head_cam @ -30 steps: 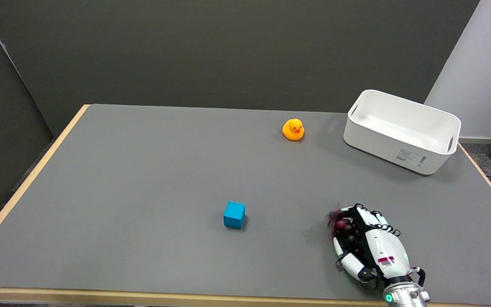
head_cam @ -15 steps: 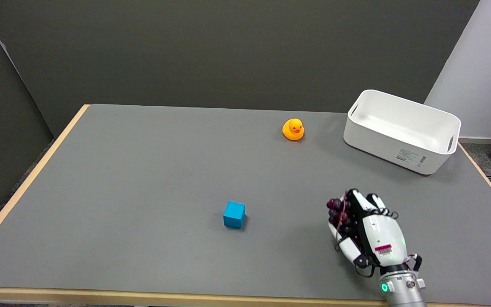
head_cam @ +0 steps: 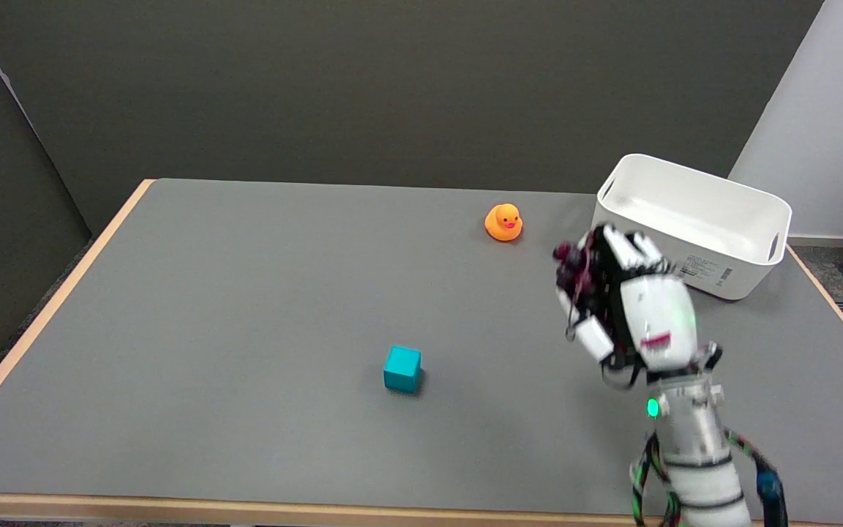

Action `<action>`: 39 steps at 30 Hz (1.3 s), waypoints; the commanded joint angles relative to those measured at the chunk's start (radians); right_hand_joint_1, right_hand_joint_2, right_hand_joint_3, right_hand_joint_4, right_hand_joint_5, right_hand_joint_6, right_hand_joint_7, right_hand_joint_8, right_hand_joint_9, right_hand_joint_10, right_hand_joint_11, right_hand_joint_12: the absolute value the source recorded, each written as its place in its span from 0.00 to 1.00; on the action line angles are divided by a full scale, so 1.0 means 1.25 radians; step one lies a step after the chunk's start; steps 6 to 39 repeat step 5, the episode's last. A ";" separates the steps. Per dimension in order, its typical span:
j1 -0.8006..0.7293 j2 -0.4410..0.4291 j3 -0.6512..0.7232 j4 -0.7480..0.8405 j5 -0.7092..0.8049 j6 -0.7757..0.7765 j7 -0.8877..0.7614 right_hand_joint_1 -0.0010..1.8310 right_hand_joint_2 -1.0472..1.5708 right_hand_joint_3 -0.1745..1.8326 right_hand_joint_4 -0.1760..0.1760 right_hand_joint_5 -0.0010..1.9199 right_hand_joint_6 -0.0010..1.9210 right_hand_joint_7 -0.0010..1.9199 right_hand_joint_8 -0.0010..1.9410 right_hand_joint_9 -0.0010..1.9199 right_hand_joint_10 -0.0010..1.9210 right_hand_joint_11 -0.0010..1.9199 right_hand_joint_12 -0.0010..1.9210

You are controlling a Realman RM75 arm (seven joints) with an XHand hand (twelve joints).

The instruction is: Pick up the grape.

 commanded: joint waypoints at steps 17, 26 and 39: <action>0.198 0.122 0.500 0.050 0.349 -0.598 -0.169 0.57 0.92 0.19 0.00 0.20 0.95 0.23 0.98 0.36 1.00 0.19 1.00; 0.198 0.122 0.500 0.050 0.349 -0.598 -0.169 0.57 0.92 0.19 0.00 0.20 0.95 0.23 0.98 0.36 1.00 0.19 1.00; 0.198 0.122 0.500 0.050 0.349 -0.598 -0.169 0.57 0.92 0.19 0.00 0.20 0.95 0.23 0.98 0.36 1.00 0.19 1.00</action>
